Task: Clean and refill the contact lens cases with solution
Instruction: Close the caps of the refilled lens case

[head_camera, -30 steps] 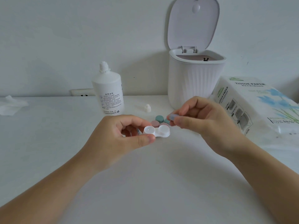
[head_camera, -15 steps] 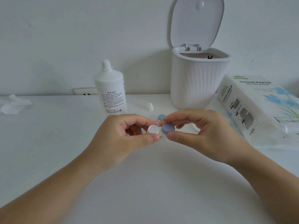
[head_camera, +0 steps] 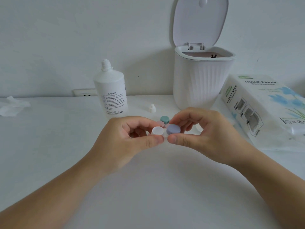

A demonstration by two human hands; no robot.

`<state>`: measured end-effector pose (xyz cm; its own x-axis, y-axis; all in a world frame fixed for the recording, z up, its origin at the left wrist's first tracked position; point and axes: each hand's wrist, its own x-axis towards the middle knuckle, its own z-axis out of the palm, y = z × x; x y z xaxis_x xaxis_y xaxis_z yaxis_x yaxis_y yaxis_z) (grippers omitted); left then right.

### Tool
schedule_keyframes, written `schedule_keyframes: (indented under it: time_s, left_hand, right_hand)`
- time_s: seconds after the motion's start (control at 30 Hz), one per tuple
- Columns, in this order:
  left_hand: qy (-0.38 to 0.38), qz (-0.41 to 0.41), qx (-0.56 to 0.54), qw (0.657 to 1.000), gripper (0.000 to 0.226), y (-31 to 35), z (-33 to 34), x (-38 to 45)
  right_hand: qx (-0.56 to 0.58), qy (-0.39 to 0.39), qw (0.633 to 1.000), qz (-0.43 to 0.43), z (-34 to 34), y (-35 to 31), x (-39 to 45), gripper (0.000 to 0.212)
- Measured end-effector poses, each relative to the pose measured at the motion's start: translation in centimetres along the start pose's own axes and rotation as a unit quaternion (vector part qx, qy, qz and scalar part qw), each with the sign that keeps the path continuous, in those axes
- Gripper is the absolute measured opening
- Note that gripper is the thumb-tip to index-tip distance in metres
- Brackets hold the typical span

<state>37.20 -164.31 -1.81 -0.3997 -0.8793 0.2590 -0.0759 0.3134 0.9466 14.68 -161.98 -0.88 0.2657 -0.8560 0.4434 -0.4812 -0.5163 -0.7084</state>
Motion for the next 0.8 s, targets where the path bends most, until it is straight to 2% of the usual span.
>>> schedule_keyframes:
  time_s: [0.23, 0.5, 0.6, 0.8]
  left_hand:
    - [0.008, -0.015, -0.016, 1.0, 0.028, 0.5, -0.1, 0.0]
    - [-0.004, -0.026, -0.021, 0.999, 0.029, 0.8, -0.1, -0.1]
    - [-0.001, -0.024, -0.025, 0.999, 0.028, 0.9, 0.0, -0.1]
    - [-0.002, -0.016, -0.029, 0.999, 0.025, 0.9, 0.1, -0.1]
  right_hand:
    - [0.01, -0.025, 1.0, 0.001, -0.6, 0.1, -0.2, 0.02]
    - [0.0, -0.086, 0.996, -0.001, -1.4, -0.1, -0.1, 0.02]
    - [0.002, -0.081, 0.997, -0.002, -1.4, -0.1, -0.2, 0.019]
    - [0.015, -0.022, 1.0, 0.004, -0.8, -0.3, -0.3, 0.025]
